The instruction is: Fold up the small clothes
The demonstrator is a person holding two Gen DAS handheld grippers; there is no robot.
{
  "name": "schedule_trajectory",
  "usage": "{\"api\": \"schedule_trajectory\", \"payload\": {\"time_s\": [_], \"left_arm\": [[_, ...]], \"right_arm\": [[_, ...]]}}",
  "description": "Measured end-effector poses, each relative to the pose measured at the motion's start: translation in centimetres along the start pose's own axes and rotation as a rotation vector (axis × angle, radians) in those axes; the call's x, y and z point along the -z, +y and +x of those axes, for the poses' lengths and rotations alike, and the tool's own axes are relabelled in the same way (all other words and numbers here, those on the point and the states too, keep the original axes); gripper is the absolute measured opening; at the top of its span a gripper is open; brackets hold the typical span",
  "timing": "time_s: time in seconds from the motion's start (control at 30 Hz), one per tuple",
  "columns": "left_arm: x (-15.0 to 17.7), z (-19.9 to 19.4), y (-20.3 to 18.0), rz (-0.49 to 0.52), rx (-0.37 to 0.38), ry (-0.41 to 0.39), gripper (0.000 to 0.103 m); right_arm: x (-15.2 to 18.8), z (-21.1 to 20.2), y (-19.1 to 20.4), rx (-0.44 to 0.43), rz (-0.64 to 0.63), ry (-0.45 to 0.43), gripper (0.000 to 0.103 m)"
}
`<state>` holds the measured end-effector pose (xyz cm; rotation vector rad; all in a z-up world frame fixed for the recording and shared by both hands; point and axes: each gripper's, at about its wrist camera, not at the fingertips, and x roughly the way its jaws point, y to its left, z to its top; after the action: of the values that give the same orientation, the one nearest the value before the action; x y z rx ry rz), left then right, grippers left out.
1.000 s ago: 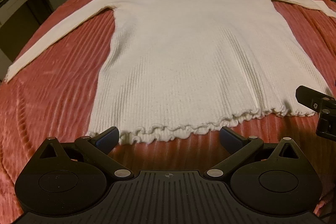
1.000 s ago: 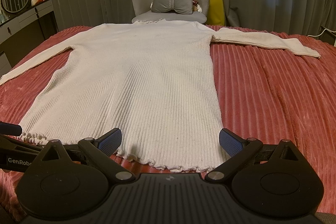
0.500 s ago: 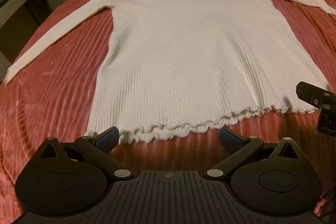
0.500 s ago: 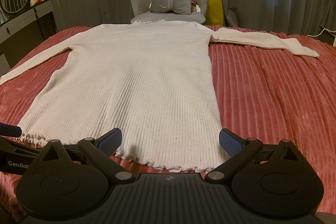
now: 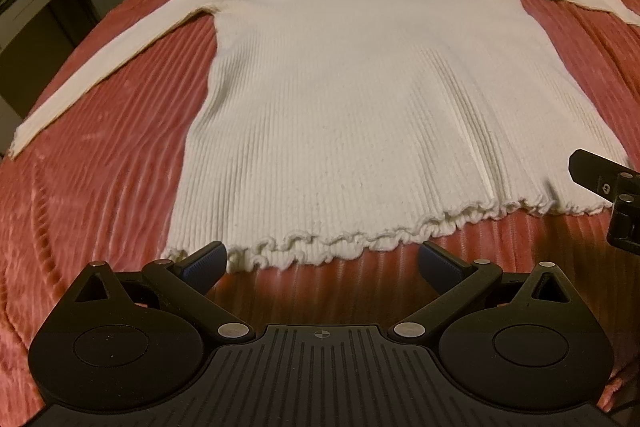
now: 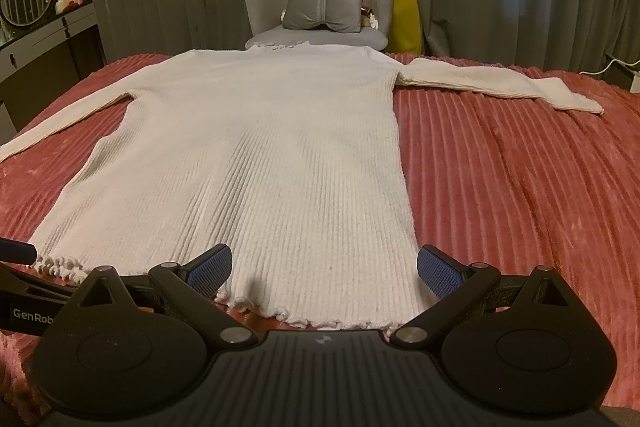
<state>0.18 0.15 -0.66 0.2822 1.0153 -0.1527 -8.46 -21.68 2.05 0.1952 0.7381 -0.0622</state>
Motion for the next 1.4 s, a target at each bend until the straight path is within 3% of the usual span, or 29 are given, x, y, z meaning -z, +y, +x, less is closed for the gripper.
{"api": "schedule_trajectory", "payload": {"time_s": [0.77, 1.4], "left_arm": [[0.02, 0.33, -0.43, 0.012, -0.005, 0.020, 0.103], [-0.02, -0.19, -0.42, 0.004, 0.020, 0.020, 0.103]], "right_arm": [[0.28, 0.04, 0.34, -0.001, -0.009, -0.011, 0.099], [0.08, 0.90, 0.68, -0.040, -0.034, 0.053, 0.099]]}}
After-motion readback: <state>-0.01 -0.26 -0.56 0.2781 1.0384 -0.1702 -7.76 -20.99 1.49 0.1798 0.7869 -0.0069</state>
